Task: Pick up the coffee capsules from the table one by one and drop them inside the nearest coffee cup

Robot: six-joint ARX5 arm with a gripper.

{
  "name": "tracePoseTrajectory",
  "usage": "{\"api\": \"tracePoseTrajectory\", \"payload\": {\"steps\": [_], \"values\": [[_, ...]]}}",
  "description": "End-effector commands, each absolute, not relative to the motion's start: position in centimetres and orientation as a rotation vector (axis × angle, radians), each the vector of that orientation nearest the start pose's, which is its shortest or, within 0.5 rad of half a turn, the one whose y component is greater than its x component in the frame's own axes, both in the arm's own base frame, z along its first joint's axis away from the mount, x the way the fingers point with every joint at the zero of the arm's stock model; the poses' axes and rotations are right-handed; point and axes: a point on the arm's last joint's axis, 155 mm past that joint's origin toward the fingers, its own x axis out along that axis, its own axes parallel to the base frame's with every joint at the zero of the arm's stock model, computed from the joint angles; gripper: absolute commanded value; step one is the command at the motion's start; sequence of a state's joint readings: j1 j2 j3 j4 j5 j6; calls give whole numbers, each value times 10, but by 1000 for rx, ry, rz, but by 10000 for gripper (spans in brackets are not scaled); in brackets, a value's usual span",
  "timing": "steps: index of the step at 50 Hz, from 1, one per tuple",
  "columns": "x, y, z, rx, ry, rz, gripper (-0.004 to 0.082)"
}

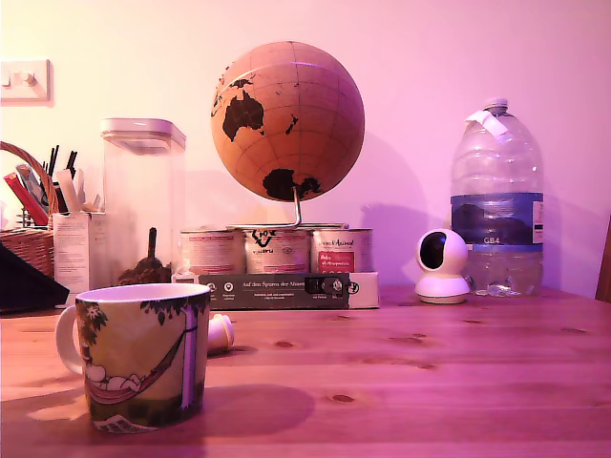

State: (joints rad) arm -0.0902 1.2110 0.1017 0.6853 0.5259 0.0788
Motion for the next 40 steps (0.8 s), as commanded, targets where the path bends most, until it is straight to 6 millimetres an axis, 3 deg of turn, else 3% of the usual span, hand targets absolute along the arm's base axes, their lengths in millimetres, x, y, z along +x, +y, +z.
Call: {"api": "tracePoseTrajectory", "payload": {"steps": [1, 40], "values": [[284, -115, 59, -27, 414, -606, 596], [281, -96, 84, 50, 356, -567, 591]]}}
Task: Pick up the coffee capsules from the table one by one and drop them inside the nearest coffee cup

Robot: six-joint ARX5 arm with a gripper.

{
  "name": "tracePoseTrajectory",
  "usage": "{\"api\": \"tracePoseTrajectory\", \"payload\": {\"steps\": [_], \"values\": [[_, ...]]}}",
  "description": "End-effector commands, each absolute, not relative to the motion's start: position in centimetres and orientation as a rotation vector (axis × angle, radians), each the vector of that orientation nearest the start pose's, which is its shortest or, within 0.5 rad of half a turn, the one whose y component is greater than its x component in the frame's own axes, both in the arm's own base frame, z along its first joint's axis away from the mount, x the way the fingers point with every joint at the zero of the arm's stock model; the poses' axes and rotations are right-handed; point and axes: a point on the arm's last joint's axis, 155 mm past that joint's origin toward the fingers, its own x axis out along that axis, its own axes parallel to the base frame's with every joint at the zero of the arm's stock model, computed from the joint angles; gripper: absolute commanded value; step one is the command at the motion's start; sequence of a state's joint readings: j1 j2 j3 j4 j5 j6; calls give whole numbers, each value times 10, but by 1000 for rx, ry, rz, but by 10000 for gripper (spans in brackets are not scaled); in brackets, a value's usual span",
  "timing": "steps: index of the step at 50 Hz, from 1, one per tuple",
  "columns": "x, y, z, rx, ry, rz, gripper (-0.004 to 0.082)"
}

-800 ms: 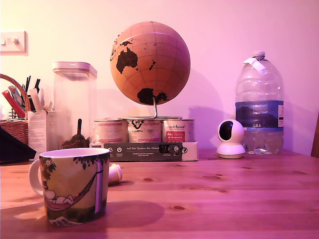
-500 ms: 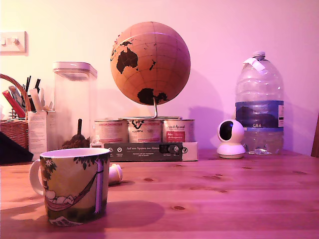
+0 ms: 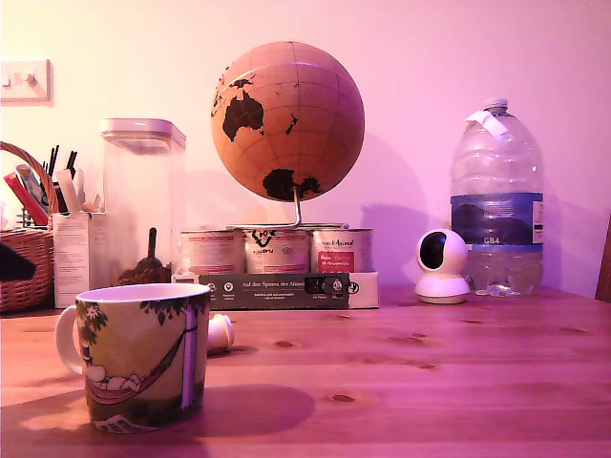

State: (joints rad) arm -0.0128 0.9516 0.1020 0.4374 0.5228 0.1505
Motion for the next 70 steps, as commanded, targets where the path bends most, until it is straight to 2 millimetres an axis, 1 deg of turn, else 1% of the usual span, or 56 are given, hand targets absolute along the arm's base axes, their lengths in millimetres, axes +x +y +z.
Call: {"api": "tracePoseTrajectory", "payload": {"steps": [1, 13, 21, 32, 44, 56, 70], "values": [[281, -96, 84, 49, 356, -568, 591], [282, -95, 87, 86, 338, -585, 591], [287, -96, 90, 94, 337, -607, 591], [302, -102, 90, 102, 356, -658, 591], [316, -114, 90, 91, 352, -753, 591], [337, -122, 91, 84, 346, -821, 591], [356, -132, 90, 51, 355, -906, 591]]}}
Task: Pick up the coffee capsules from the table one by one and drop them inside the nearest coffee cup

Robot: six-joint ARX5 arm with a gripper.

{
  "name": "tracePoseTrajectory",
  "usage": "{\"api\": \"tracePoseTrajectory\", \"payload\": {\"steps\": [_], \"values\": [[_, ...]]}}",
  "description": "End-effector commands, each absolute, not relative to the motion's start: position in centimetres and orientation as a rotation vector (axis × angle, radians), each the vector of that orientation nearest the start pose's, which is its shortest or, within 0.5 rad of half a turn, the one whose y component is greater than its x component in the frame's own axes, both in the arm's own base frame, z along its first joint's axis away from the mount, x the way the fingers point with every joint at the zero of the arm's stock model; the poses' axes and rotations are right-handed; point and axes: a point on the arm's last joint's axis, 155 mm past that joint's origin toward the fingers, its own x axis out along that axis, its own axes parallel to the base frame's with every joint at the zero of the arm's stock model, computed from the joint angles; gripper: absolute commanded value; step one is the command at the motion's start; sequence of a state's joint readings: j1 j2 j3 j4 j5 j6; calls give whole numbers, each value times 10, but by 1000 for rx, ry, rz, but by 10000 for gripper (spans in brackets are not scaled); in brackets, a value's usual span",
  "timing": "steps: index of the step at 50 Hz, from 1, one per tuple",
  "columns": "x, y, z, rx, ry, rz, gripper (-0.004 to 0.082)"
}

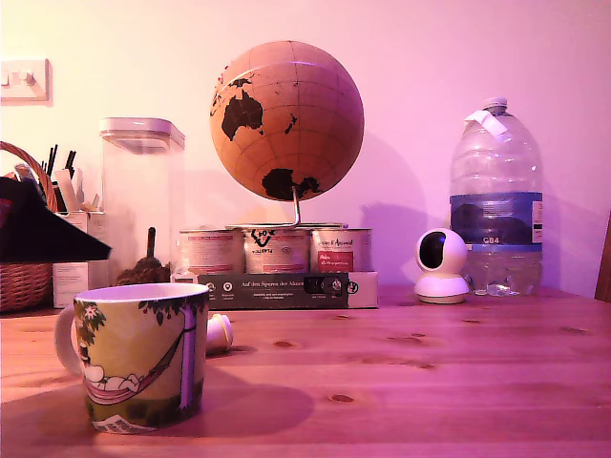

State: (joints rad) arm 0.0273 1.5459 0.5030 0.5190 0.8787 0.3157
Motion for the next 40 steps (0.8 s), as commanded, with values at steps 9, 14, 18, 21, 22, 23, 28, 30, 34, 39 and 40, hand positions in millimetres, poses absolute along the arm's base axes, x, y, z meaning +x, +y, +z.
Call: {"api": "tracePoseTrajectory", "payload": {"steps": [9, 14, 18, 21, 22, 23, 28, 30, 34, 39, 40], "values": [[368, -137, 77, 57, 399, -930, 591], [373, -141, 72, 69, 424, -948, 591], [377, -145, 68, 83, 441, -955, 591], [378, -150, 67, 115, 445, -969, 591], [378, -151, 65, 131, 449, -972, 591], [378, -152, 65, 140, 453, -976, 591], [377, -156, 59, 186, 472, -982, 591], [377, -156, 55, 221, 475, -978, 591], [380, -154, 49, 264, 498, -946, 591], [382, -152, 43, 294, 521, -911, 591], [382, -152, 43, 296, 523, -909, 591]]}}
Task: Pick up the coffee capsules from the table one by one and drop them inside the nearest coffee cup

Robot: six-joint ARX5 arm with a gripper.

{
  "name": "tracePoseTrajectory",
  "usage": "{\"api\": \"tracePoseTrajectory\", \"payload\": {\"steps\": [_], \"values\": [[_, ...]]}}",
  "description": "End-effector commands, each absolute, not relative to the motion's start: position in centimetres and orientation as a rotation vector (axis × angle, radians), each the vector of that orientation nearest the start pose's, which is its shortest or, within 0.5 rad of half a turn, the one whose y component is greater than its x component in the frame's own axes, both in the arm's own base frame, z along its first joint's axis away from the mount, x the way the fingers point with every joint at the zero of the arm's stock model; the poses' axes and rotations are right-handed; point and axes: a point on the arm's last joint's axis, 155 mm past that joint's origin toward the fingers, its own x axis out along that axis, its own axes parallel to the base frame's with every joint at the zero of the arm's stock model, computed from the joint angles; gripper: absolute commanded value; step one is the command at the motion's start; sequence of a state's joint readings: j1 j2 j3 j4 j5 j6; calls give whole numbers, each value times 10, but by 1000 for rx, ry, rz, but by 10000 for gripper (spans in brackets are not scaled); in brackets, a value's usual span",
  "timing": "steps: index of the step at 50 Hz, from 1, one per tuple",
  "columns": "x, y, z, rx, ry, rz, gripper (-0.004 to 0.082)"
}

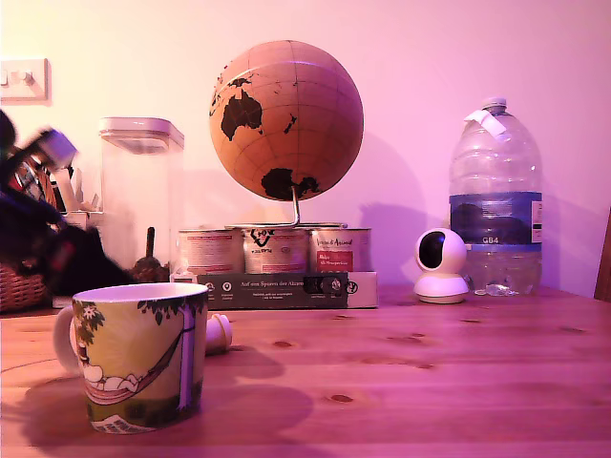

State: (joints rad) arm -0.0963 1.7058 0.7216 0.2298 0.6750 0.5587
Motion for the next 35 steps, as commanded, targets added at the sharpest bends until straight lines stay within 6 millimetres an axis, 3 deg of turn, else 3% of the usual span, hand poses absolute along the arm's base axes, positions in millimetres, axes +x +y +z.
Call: {"api": "tracePoseTrajectory", "payload": {"steps": [1, 24, 35], "values": [[382, -152, 43, 297, 525, -910, 591], [380, -165, 47, 242, 533, -951, 589], [388, -181, 33, 200, 582, -1019, 589]]}}
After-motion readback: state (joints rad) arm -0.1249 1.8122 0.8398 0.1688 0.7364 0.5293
